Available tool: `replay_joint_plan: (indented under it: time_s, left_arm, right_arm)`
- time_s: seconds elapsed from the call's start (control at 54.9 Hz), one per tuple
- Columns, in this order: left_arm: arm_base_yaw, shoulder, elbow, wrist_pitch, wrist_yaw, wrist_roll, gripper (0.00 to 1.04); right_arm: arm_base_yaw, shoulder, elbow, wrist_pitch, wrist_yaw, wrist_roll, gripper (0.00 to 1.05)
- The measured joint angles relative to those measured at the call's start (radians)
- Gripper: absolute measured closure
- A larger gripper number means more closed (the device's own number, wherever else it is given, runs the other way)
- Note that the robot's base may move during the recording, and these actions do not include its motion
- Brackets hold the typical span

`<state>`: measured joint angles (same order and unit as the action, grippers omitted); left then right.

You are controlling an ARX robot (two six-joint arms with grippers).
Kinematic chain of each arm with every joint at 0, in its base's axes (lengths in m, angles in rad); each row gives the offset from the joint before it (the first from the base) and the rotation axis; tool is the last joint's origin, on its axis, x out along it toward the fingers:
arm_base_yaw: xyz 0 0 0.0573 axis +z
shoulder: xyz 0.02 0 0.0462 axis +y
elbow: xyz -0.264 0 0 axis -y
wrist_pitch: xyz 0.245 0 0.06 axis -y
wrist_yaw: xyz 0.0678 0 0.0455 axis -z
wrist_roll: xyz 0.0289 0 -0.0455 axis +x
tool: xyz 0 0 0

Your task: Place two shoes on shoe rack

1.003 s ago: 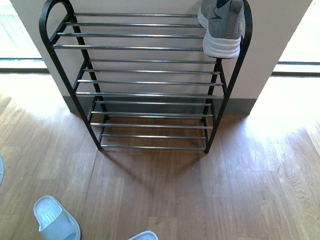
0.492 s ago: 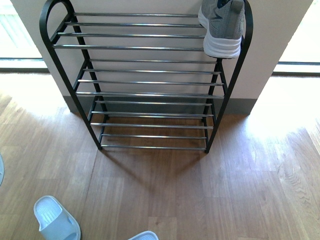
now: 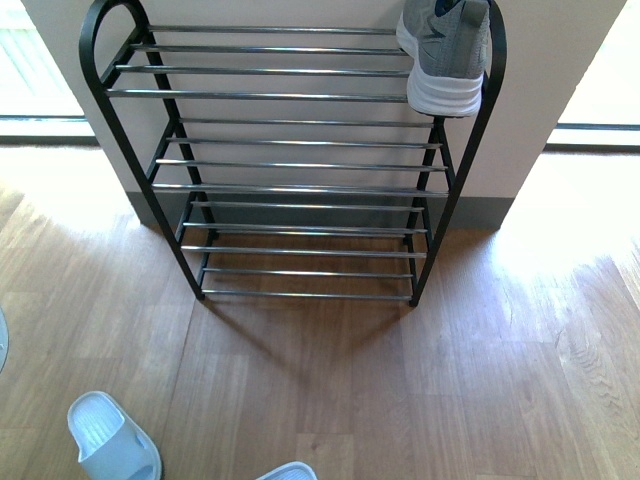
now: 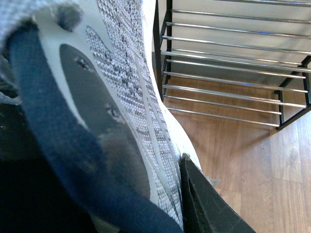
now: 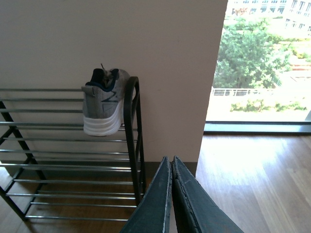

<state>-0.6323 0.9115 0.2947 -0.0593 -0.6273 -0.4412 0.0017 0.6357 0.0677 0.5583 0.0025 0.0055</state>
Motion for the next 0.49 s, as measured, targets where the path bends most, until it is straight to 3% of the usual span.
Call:
replay_joint_plan:
  time_s: [0.492]
  left_arm:
    - [0.000,0.000,0.000,0.000,0.001,0.000,1.02]
  right_arm:
    - [0.000,-0.205,-0.048,-0.128,-0.003,0.000,1.03]
